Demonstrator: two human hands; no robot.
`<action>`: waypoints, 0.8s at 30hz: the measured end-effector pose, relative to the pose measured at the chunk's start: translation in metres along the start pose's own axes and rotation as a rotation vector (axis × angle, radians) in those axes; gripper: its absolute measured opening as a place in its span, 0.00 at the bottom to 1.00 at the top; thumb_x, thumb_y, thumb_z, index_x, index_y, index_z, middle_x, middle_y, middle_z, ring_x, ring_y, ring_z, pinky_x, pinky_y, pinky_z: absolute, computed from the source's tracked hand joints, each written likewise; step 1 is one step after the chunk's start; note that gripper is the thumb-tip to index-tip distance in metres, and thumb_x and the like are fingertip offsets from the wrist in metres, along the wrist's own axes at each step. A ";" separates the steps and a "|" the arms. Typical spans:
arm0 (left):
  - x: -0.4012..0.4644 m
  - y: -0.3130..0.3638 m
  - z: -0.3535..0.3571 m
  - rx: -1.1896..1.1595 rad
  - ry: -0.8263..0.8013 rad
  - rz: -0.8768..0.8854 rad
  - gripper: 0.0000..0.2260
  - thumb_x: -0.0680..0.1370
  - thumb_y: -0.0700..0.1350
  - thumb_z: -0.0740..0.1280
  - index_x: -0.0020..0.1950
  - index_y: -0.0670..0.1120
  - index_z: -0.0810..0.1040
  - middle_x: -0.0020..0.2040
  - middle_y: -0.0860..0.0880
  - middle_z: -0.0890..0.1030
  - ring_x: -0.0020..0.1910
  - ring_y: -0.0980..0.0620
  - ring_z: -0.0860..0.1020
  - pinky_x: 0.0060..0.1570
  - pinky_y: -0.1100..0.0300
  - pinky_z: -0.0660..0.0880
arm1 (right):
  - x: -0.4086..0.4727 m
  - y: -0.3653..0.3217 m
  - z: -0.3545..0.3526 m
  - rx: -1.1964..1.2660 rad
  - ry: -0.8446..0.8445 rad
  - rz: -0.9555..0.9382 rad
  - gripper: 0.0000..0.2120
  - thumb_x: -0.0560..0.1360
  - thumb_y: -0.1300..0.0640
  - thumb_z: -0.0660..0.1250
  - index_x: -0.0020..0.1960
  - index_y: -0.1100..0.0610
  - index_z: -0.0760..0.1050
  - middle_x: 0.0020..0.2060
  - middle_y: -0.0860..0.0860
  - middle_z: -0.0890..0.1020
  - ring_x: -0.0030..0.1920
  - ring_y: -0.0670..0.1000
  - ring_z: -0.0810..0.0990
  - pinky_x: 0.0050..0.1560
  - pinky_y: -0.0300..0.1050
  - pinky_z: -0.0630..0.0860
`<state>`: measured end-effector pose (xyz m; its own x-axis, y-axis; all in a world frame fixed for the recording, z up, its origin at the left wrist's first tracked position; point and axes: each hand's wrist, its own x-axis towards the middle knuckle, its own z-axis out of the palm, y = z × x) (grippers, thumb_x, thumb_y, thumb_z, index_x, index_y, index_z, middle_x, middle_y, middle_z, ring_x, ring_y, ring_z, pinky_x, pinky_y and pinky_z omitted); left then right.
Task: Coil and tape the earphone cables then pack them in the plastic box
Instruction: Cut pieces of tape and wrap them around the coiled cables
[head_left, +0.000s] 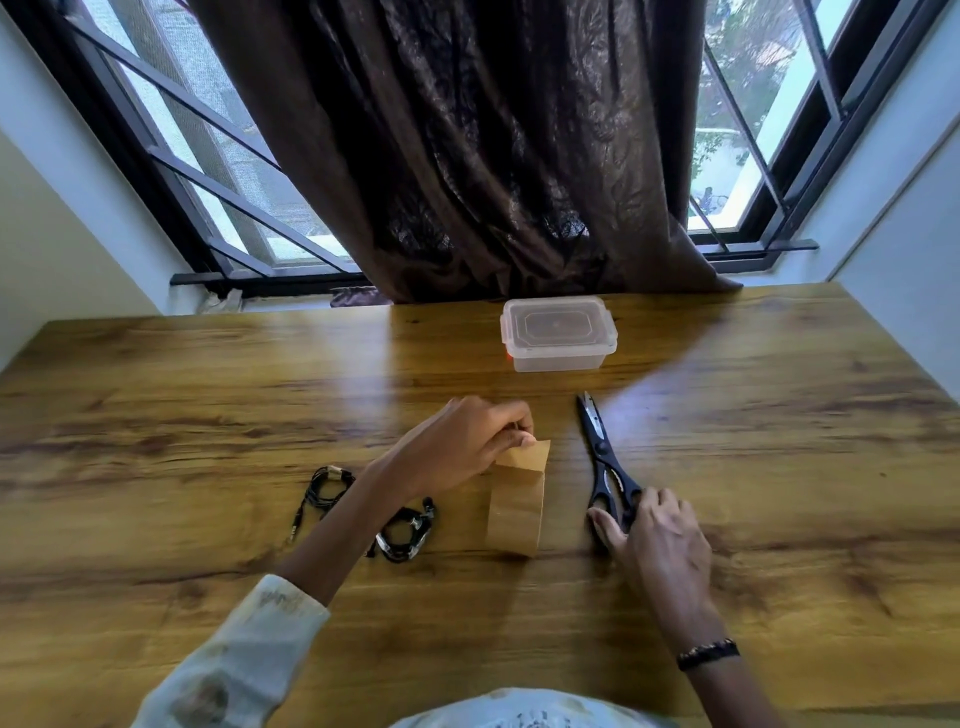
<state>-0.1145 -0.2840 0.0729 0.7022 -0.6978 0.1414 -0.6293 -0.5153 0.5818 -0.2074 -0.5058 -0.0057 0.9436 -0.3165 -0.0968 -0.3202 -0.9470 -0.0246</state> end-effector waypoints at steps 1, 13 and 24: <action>0.000 0.000 0.000 -0.004 0.003 -0.001 0.07 0.79 0.55 0.58 0.48 0.55 0.72 0.35 0.53 0.78 0.32 0.55 0.77 0.31 0.56 0.76 | 0.001 -0.001 -0.001 0.046 -0.005 0.002 0.24 0.78 0.38 0.58 0.60 0.57 0.72 0.53 0.52 0.77 0.51 0.49 0.73 0.51 0.39 0.72; -0.003 0.000 -0.001 -0.035 0.018 -0.001 0.08 0.79 0.54 0.58 0.49 0.53 0.74 0.36 0.52 0.79 0.32 0.54 0.77 0.32 0.54 0.76 | 0.011 -0.008 -0.005 0.066 -0.011 0.051 0.20 0.78 0.43 0.62 0.59 0.58 0.73 0.52 0.53 0.77 0.50 0.51 0.76 0.43 0.40 0.69; -0.005 -0.001 -0.001 -0.047 0.011 -0.007 0.08 0.79 0.55 0.58 0.49 0.54 0.73 0.37 0.52 0.79 0.33 0.53 0.78 0.33 0.51 0.77 | 0.024 0.015 -0.021 0.341 -0.180 -0.023 0.11 0.77 0.51 0.65 0.47 0.60 0.75 0.44 0.56 0.80 0.45 0.57 0.79 0.42 0.47 0.71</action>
<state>-0.1166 -0.2796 0.0727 0.7102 -0.6886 0.1462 -0.6083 -0.4958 0.6198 -0.1881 -0.5291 0.0124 0.9307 -0.2525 -0.2646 -0.3375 -0.8719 -0.3549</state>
